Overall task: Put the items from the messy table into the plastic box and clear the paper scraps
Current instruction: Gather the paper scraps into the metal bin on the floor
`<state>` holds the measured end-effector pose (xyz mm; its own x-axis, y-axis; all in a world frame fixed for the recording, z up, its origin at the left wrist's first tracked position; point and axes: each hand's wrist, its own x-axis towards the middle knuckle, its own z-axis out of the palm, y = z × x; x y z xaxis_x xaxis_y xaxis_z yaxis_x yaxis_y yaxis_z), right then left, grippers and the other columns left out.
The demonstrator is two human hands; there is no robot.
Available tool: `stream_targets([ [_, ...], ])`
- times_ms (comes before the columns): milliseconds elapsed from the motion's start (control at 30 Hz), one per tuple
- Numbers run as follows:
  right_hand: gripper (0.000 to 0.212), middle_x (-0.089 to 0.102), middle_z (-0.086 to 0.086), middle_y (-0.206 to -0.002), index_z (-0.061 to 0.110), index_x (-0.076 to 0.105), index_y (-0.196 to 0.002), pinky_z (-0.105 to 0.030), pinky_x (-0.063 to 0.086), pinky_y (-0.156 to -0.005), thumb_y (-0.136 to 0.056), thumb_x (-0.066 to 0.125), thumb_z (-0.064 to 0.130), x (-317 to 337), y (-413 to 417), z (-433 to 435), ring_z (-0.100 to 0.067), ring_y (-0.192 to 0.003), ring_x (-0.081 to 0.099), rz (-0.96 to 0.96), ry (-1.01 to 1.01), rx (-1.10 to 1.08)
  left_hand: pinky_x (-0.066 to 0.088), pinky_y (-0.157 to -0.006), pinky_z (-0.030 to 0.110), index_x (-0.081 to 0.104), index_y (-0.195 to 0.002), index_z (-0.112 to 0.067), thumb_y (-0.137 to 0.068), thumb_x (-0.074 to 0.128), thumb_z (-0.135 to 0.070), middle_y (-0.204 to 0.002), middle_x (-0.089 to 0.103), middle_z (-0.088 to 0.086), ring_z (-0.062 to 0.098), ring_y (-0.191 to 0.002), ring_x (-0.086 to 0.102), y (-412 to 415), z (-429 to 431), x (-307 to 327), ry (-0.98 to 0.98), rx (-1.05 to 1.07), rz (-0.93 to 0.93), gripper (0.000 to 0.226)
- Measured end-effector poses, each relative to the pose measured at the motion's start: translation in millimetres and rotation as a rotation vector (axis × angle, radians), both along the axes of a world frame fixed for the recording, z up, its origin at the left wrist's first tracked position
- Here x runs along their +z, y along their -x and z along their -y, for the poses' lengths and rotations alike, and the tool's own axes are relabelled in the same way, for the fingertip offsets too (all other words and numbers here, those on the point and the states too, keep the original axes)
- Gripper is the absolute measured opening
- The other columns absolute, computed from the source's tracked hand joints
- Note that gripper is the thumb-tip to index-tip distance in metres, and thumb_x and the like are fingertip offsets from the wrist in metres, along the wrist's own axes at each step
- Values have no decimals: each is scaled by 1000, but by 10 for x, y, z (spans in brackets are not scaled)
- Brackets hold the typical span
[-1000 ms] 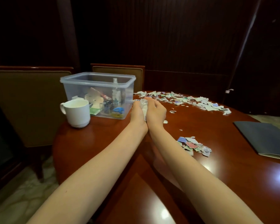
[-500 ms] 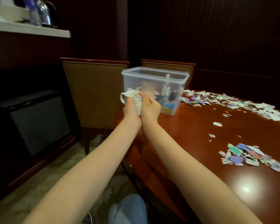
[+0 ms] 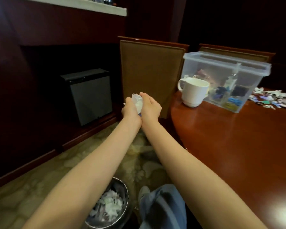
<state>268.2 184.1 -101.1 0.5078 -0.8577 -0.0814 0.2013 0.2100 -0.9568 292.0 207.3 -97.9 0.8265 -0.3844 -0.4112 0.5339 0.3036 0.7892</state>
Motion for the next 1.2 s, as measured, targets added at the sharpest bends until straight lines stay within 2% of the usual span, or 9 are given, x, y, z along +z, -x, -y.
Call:
stream_targets([
  [100,19,69,-8,-93,7,70,-100,-27,54,-70,-90,61,18,-223,-105,-176,-20,-87,66,-27,-117,37,42,-48,24,49,-129,-10,-98,40,-27,-78,52,4,15,-63,52,-102,-183,-203,-15,59,-53,37],
  [233,16,65,-3,-71,13,65,-72,-21,50,-53,-88,62,13,-536,-204,-369,-13,-64,62,-64,-286,74,43,-50,26,52,-125,-7,-96,41,-23,-79,54,5,17,-64,53,-246,-376,-586,-6,118,-149,35],
  [400,19,63,-3,-70,16,63,-67,-24,51,-56,-86,64,12,-1014,-320,-556,-15,-62,60,-140,-422,56,43,-51,27,52,-105,-8,-95,40,-22,-85,57,9,19,-63,53,-368,-557,-1113,-21,169,-254,21],
  [500,21,61,-4,-66,13,62,-66,-22,48,-50,-87,62,11,-1306,-349,-643,-15,-57,58,-180,-473,45,43,-49,27,53,-101,-5,-94,40,-21,-80,57,9,20,-62,53,-410,-631,-1440,-24,190,-313,22],
  [733,31,57,-5,-61,13,59,-58,-27,46,-56,-89,60,13,-1939,-316,-834,-16,-55,53,-349,-517,62,41,-50,27,53,-78,-8,-96,39,-25,-73,55,8,22,-59,51,-382,-838,-2173,-121,253,-442,29],
  [933,32,60,-5,-68,16,60,-63,-36,52,-81,-92,57,28,-2364,-250,-953,-19,-61,56,-543,-550,181,38,-48,27,49,-69,-8,-97,39,-27,-69,52,7,21,-56,49,-264,-1023,-2539,-169,312,-566,35],
  [1067,33,58,-10,-80,12,59,-66,-36,46,-76,-93,53,30,-2549,-235,-982,-19,-59,49,-643,-594,221,40,-43,23,52,-76,-8,-98,37,-26,-69,53,6,21,-56,50,-253,-1136,-2767,-153,326,-601,32],
  [1133,31,58,-12,-88,7,65,-86,-35,45,-68,-94,50,33,-2630,-240,-1003,-20,-61,49,-657,-628,246,40,-37,17,50,-71,-10,-97,33,-23,-61,55,7,23,-50,53,-269,-1182,-2852,-152,329,-619,34],
  [1200,35,58,-14,-95,3,62,-106,-36,47,-68,-95,48,33,-2700,-255,-1009,-23,-65,52,-668,-649,261,39,-40,15,47,-69,-11,-97,31,-22,-61,54,8,25,-51,51,-286,-1216,-2886,-151,329,-626,34],
])
